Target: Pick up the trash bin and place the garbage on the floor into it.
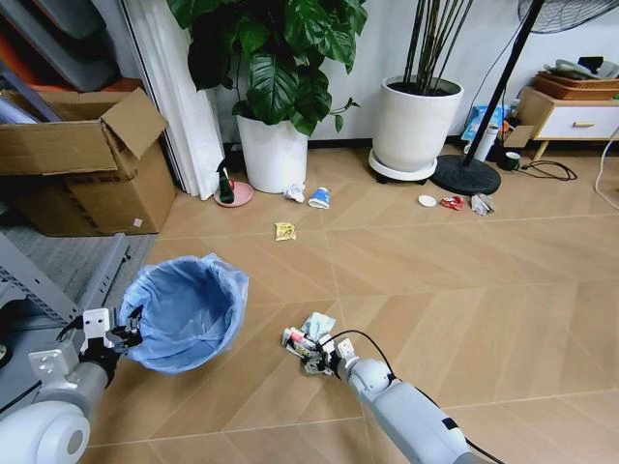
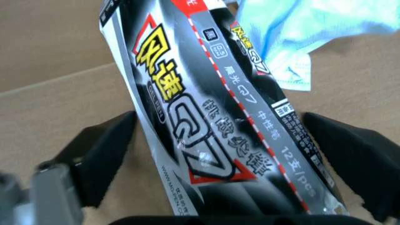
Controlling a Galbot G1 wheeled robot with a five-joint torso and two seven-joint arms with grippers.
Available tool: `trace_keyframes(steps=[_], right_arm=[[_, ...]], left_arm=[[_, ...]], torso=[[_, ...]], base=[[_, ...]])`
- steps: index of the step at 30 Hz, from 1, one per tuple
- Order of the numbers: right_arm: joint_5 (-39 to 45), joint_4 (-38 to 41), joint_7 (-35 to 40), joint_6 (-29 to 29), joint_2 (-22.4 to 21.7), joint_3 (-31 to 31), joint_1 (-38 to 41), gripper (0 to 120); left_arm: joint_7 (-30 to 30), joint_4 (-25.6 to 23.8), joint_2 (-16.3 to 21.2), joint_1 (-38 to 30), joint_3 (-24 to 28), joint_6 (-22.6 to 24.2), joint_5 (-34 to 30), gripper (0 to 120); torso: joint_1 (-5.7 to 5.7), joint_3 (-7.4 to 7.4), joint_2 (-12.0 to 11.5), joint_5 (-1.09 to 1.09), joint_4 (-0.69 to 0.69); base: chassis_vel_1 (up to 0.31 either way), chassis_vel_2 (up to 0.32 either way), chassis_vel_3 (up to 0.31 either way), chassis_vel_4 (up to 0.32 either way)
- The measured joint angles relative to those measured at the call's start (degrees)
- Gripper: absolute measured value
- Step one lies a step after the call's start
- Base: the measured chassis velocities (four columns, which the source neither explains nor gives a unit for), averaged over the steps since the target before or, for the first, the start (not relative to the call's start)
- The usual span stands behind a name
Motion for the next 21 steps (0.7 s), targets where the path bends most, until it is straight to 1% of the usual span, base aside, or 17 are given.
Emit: trace_keyframes(steps=[3, 4, 7, 8, 10, 11, 14, 15, 17, 19, 20, 21], right_arm=[[-0.20, -0.09, -0.24, 0.41, 0.14, 0.31, -0.25, 84], [-0.20, -0.09, -0.24, 0.41, 0.14, 0.31, -0.25, 84], [-0.56, 0.21, -0.33, 0.63, 0.19, 0.47, -0.77, 72], [-0.56, 0.21, -0.33, 0.63, 0.19, 0.47, -0.77, 72], [-0.72, 0.51, -0.35, 0.70, 0.20, 0.48, -1.19, 59], [-0.72, 0.51, -0.35, 0.70, 0.20, 0.48, -1.19, 59], [-0.78, 0.97, -0.35, 0.71, 0.15, 0.49, -1.65, 44], [-0.78, 0.97, -0.35, 0.71, 0.15, 0.49, -1.65, 44], [-0.87, 1.09, -0.35, 0.72, 0.15, 0.62, -1.94, 33], [-0.97, 1.21, -0.34, 0.72, 0.17, 0.74, -2.23, 27], [-0.97, 1.21, -0.34, 0.72, 0.17, 0.74, -2.23, 27], [-1.00, 1.26, -0.35, 0.72, 0.17, 0.77, -2.37, 21]], left_arm=[[0.00, -0.01, 0.04, 0.01, -0.03, -0.01, 0.00, 0], [0.00, -0.01, 0.04, 0.01, -0.03, -0.01, 0.00, 0], [0.00, -0.01, 0.04, 0.00, -0.02, -0.04, 0.03, 0], [0.00, -0.01, 0.04, 0.00, -0.02, -0.04, 0.03, 0], [0.01, 0.02, 0.12, -0.12, 0.06, -0.05, 0.04, 0], [0.01, 0.02, 0.12, -0.12, 0.06, -0.05, 0.04, 0], [0.04, 0.18, 0.30, -0.27, 0.15, -0.05, 0.04, 0], [0.04, 0.18, 0.30, -0.27, 0.15, -0.05, 0.04, 0], [0.07, 0.26, 0.30, -0.32, 0.23, -0.05, 0.06, 0], [0.14, 0.26, 0.24, -0.32, 0.31, -0.05, 0.14, 0], [0.14, 0.26, 0.24, -0.32, 0.31, -0.05, 0.14, 0], [0.16, 0.26, 0.18, -0.31, 0.34, -0.05, 0.20, 0]], torso=[[-0.01, -0.01, 0.01, -0.01, -0.01], [-0.01, -0.01, 0.01, -0.01, -0.01], [-0.01, -0.01, 0.02, -0.01, -0.01], [-0.01, -0.01, 0.02, -0.01, -0.01], [-0.01, -0.02, 0.02, -0.01, -0.01], [-0.01, -0.02, 0.02, -0.01, -0.01], [-0.01, -0.01, 0.02, -0.01, -0.01], [-0.01, -0.01, 0.02, -0.01, -0.01], [-0.01, -0.01, 0.02, -0.01, 0.00], [-0.01, -0.01, 0.02, 0.00, 0.00], [-0.01, -0.01, 0.02, 0.00, 0.00], [-0.01, -0.01, 0.02, 0.00, 0.00]], base=[[0.000, 0.000, 0.000, 0.000], [0.000, 0.000, 0.000, 0.000], [0.000, 0.000, 0.000, 0.000], [0.000, 0.000, 0.000, 0.000], [0.000, 0.000, 0.000, 0.000], [0.000, 0.000, 0.000, 0.000], [0.000, 0.000, 0.000, 0.000], [0.000, 0.000, 0.000, 0.000], [0.000, 0.000, 0.000, 0.000], [0.000, 0.000, 0.000, 0.000], [0.000, 0.000, 0.000, 0.000], [0.000, 0.000, 0.000, 0.000]])
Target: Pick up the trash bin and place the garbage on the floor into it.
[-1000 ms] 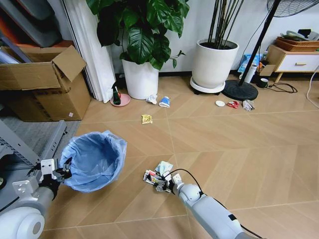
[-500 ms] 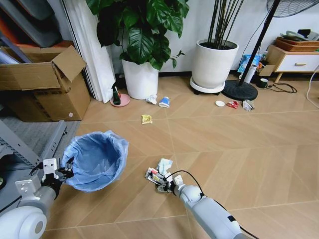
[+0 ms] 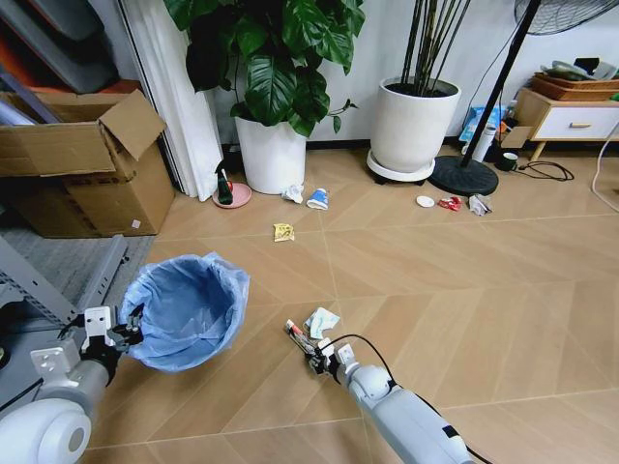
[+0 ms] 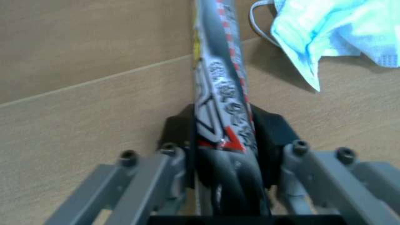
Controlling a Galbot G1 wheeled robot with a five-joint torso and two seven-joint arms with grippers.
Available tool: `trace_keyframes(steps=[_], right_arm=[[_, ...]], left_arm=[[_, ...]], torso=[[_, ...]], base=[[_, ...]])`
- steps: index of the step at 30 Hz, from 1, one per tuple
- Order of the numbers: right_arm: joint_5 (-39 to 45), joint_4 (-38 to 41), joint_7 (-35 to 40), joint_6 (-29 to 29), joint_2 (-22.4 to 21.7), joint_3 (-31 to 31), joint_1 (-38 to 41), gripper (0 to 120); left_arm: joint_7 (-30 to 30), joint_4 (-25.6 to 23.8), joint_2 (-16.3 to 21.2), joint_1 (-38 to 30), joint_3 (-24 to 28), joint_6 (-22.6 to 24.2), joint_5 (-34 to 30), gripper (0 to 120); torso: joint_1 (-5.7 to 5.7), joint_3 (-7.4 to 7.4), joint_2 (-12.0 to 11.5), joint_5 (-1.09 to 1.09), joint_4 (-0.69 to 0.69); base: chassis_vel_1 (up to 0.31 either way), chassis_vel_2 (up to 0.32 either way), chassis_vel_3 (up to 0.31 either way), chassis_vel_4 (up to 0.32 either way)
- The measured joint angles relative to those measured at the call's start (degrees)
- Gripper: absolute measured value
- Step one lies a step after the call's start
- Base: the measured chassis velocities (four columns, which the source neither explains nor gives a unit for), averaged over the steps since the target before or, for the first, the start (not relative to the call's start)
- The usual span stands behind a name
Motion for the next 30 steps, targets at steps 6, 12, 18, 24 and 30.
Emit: trace_keyframes(steps=[6, 12, 18, 24, 30], right_arm=[[-0.45, 0.93, 0.36, 0.02, 0.01, 1.10, -1.13, 5], [0.43, 5.56, 1.95, -0.42, -0.81, 3.12, -3.36, 0], [1.06, 11.94, 4.09, 0.83, -1.09, 6.31, -4.34, 0], [2.62, 21.55, 4.48, 1.49, -2.97, 7.32, -2.70, 0], [7.14, 29.60, 5.31, 1.40, -5.11, 6.41, 1.24, 0]], left_arm=[[0.16, 0.00, -0.27, 0.20, 0.05, -0.03, 0.25, 0], [0.17, 0.00, -0.28, 0.26, 0.37, 0.29, 0.31, 0], [0.20, 0.05, 0.61, 0.49, 0.82, 1.31, -0.12, 0], [-0.29, 2.52, 3.00, -0.66, 2.10, 3.77, -1.54, 0], [-2.00, 5.80, 6.10, -3.38, 3.65, 7.24, -5.26, 0]], torso=[[0.00, 0.02, -0.01, 0.02, 0.02], [0.02, 0.05, -0.04, 0.02, 0.02], [0.02, 0.04, -0.04, 0.02, 0.01], [0.02, 0.02, -0.04, 0.01, 0.01], [0.02, 0.02, -0.04, 0.01, 0.00]], base=[[0.000, 0.000, 0.000, 0.000], [0.000, 0.000, 0.000, 0.000], [0.000, 0.000, 0.000, 0.000], [0.000, 0.000, 0.000, 0.000], [0.000, 0.000, 0.000, 0.000]])
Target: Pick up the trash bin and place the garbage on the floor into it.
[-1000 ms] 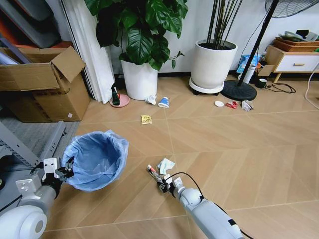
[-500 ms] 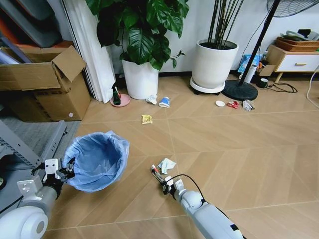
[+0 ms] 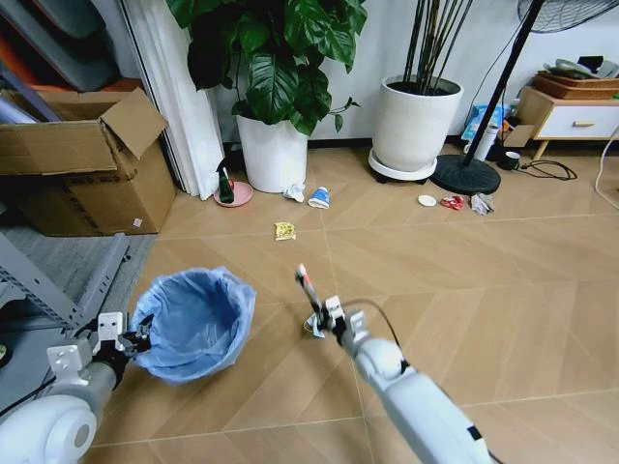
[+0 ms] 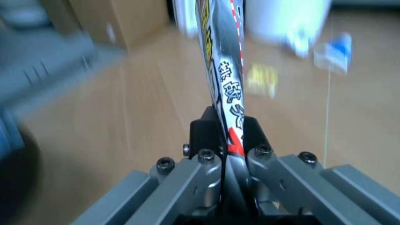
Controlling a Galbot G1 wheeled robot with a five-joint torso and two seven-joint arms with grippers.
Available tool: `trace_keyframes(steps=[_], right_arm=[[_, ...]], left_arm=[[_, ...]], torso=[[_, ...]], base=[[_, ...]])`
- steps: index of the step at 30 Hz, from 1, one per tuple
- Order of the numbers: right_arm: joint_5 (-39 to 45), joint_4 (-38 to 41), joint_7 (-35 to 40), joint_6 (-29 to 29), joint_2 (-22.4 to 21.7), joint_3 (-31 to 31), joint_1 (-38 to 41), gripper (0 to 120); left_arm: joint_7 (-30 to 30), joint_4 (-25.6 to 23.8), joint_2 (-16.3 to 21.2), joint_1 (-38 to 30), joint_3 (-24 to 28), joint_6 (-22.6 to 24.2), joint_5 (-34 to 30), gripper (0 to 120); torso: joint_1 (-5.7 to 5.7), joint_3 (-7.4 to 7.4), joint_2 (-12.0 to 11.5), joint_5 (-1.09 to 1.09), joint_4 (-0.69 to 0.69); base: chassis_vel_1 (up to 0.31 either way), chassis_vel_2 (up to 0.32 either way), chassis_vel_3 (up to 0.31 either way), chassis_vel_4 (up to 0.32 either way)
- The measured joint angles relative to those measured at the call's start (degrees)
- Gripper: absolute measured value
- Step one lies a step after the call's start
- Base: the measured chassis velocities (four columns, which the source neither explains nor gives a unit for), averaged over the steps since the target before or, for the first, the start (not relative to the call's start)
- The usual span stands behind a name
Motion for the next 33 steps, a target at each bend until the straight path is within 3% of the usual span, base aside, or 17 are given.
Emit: trace_keyframes(steps=[3, 10, 13, 20, 26, 33], right_arm=[[5.60, 5.30, 2.18, 0.21, -1.11, -3.06, 6.52, 0], [10.64, 8.09, 4.19, 0.80, -0.21, -9.89, 15.31, 0], [13.76, 10.42, 5.47, 0.32, 1.25, -15.82, 19.54, 0], [15.66, 11.51, 6.07, -0.14, 2.43, -23.18, 20.16, 0], [13.57, 7.55, 6.02, 0.30, 3.64, -24.91, 19.69, 0], [12.10, 4.84, 6.06, 0.42, 4.59, -26.11, 19.80, 27]], left_arm=[[-1.45, 2.39, 2.78, -3.18, 1.91, 3.00, -4.11, 0], [-2.80, 6.15, 6.29, -8.65, 5.81, 4.10, -8.02, 0], [-4.32, 8.91, 8.48, -15.03, 10.90, 4.22, -11.21, 0], [-4.76, 10.90, 9.96, -20.23, 14.50, 4.21, -13.14, 0], [-4.36, 11.08, 10.39, -20.11, 13.97, 4.15, -13.29, 0], [-3.83, 11.12, 10.14, -19.79, 13.15, 4.07, -13.15, 0]], torso=[[0.00, 0.00, 0.01, -0.01, 0.01], [0.00, 0.00, 0.01, -0.02, 0.01], [0.00, 0.00, 0.01, -0.03, 0.01], [0.00, 0.00, 0.01, -0.03, -0.01], [-0.01, -0.01, 0.01, -0.02, 0.01], [-0.01, -0.01, 0.02, -0.01, 0.00]], base=[[0.000, 0.000, 0.000, 0.000], [0.000, 0.000, 0.000, 0.000], [0.000, 0.000, 0.000, 0.000], [0.000, 0.000, 0.000, 0.000], [0.000, 0.000, 0.000, 0.000], [0.000, 0.000, 0.000, 0.000]])
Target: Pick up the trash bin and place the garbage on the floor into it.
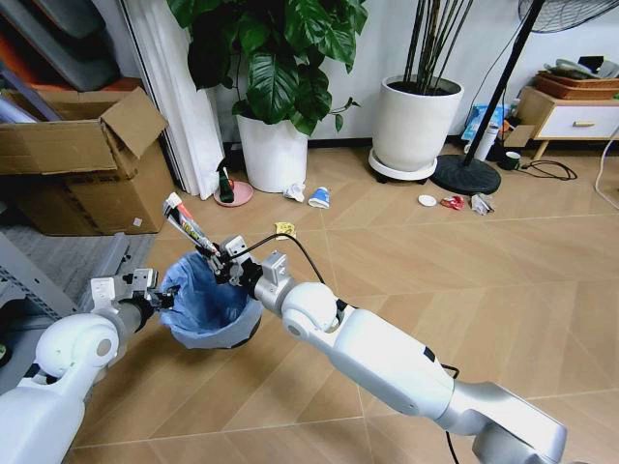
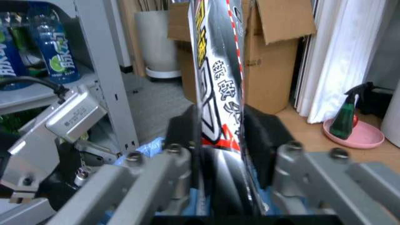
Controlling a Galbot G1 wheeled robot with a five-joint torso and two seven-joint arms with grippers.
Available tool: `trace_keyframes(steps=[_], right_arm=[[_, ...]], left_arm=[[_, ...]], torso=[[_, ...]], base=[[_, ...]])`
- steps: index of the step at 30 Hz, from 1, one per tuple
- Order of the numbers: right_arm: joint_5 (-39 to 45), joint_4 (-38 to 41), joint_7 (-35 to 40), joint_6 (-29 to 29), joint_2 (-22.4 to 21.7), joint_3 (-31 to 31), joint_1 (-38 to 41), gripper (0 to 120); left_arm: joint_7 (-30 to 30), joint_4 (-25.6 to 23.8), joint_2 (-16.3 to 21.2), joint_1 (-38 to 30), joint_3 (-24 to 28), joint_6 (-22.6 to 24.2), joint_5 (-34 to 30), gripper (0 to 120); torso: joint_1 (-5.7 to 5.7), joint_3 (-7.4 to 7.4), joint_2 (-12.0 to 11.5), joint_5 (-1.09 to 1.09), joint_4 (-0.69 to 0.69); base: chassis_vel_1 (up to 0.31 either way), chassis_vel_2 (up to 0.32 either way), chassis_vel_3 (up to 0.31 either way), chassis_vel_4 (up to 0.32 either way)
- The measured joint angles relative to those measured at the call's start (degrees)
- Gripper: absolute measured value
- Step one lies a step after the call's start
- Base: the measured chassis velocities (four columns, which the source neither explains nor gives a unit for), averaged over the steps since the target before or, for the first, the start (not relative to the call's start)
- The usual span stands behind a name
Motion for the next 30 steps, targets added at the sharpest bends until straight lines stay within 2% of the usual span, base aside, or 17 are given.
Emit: trace_keyframes(steps=[1, 3, 5, 6, 8, 10, 13, 14, 17, 18, 20, 26, 30], right_arm=[[-0.07, -0.13, 0.00, 0.01, 0.09, -0.09, 0.04, 33], [-0.11, -0.17, 0.02, 0.01, 0.15, -0.20, 0.11, 34], [-0.17, -0.17, 0.12, 0.04, 0.19, -0.41, 0.16, 44], [-0.17, -0.17, 0.12, 0.04, 0.19, -0.41, 0.16, 44], [-0.39, -0.05, 0.50, 0.10, 0.14, -0.67, 0.10, 58], [-0.44, 0.04, 0.61, 0.10, 0.12, -0.72, 0.00, 61], [-0.61, 0.64, 0.98, 0.07, -0.09, -0.80, -0.40, 75], [-0.61, 0.64, 0.98, 0.07, -0.09, -0.80, -0.40, 75], [-0.51, 1.86, 2.05, -0.10, -0.22, -0.13, -0.51, 90], [-0.51, 1.86, 2.05, -0.10, -0.22, -0.13, -0.51, 90], [0.02, 3.29, 3.61, -0.57, -0.29, 1.56, -0.40, 98], [0.97, 7.84, 7.92, -3.90, -2.19, 7.00, -1.20, 100], [0.16, 7.75, 9.00, -5.15, -3.68, 11.49, -4.10, 100]], left_arm=[[0.02, 0.00, -0.04, -0.01, -0.12, -0.02, 0.00, 0], [0.04, 0.00, -0.06, -0.01, -0.26, -0.04, 0.01, 0], [0.09, -0.04, -0.08, 0.12, -0.56, -0.05, 0.04, 0], [0.09, -0.04, -0.08, 0.12, -0.56, -0.05, 0.04, 0], [0.21, -0.37, -0.06, 0.86, -1.24, -0.06, 0.11, 0], [0.37, -0.47, -0.03, 1.11, -1.43, -0.07, 0.17, 0], [0.82, -0.80, 0.05, 1.98, -2.21, -0.07, 0.44, 0], [0.82, -0.80, 0.05, 1.98, -2.21, -0.07, 0.44, 0], [0.87, -1.10, -0.15, 2.62, -2.84, -0.10, 0.56, 0], [0.87, -1.10, -0.15, 2.62, -2.84, -0.10, 0.56, 0], [0.97, -1.12, -0.50, 3.20, -3.53, -0.10, 1.16, 0], [1.60, -1.69, -1.54, 6.17, -6.13, -0.11, 2.67, 0], [1.63, -2.00, -1.79, 7.27, -7.20, -0.11, 2.87, 0]], torso=[[0.00, 0.00, 0.00, 0.01, 0.00], [0.00, 0.00, 0.00, 0.01, 0.00], [0.00, 0.00, 0.00, 0.01, 0.00], [0.00, 0.00, 0.00, 0.01, 0.00], [0.00, 0.00, 0.00, 0.01, 0.00], [0.00, 0.00, 0.00, 0.01, 0.00], [0.00, 0.00, 0.00, 0.01, 0.00], [0.00, 0.00, 0.00, 0.01, 0.00], [0.00, 0.00, 0.00, 0.01, 0.00], [0.00, 0.00, 0.00, 0.01, 0.00], [0.00, 0.00, 0.00, 0.01, 0.00], [-0.01, -0.01, 0.00, 0.02, 0.01], [0.00, -0.01, 0.00, 0.02, 0.01]], base=[[0.000, 0.000, 0.000, 0.000], [0.000, 0.000, 0.000, 0.000], [0.000, 0.000, 0.000, 0.000], [0.000, 0.000, 0.000, 0.000], [0.000, 0.000, 0.000, 0.000], [0.000, 0.000, 0.000, 0.000], [0.000, 0.000, 0.000, 0.000], [0.000, 0.000, 0.000, 0.000], [0.000, 0.000, 0.000, 0.000], [0.000, 0.000, 0.000, 0.000], [0.000, 0.000, 0.000, 0.000], [0.000, 0.000, 0.000, 0.000], [0.000, 0.000, 0.000, 0.000]])
